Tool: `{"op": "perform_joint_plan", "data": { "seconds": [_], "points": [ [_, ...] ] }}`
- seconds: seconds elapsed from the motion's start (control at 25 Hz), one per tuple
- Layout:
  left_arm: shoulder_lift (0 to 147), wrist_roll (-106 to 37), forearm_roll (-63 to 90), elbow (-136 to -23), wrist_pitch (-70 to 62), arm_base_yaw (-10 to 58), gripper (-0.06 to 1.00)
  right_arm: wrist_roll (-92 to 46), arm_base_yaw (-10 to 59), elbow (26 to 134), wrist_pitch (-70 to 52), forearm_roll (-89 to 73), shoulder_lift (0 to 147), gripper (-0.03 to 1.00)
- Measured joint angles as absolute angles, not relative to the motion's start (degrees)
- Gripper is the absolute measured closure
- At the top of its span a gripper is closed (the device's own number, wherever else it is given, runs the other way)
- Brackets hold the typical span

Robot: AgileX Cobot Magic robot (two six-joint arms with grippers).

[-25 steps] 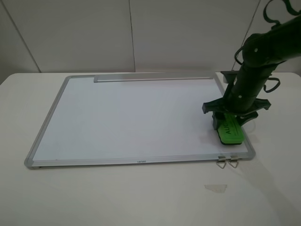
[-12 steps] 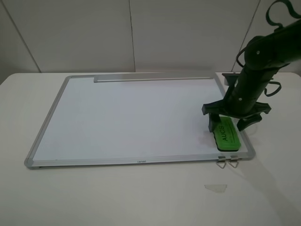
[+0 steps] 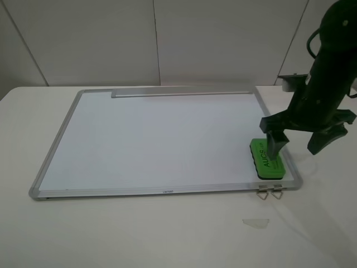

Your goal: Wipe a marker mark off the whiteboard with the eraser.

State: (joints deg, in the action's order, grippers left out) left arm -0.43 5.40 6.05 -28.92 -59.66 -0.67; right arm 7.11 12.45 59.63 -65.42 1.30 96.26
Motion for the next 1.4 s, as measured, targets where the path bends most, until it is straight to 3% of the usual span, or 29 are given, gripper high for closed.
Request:
{"op": "perform_joint_plan", "data": {
  "seconds": [0.28,0.6,0.96,1.4],
  "points": [
    [-0.4,5.4,6.0,-28.9,-59.7,-0.7,0.16,4.6,9.1,57.9,-69.4,0.4,84.7,0.14],
    [-0.4,5.4,6.2,-28.9,-59.7,-0.7,0.16,3.2,1.0,46.5,-69.9,0.4,70.3,0.14],
    [-0.4,5.4,6.2,-28.9,-59.7,-0.7,0.16,4.2,0.7,33.3,-66.2,0.0,50.9,0.14],
    [-0.4,5.4,6.2,-28.9,-59.7,-0.7,0.16,4.3,0.7,30.3,-60.6,0.0,16.6,0.14]
  ]
}}
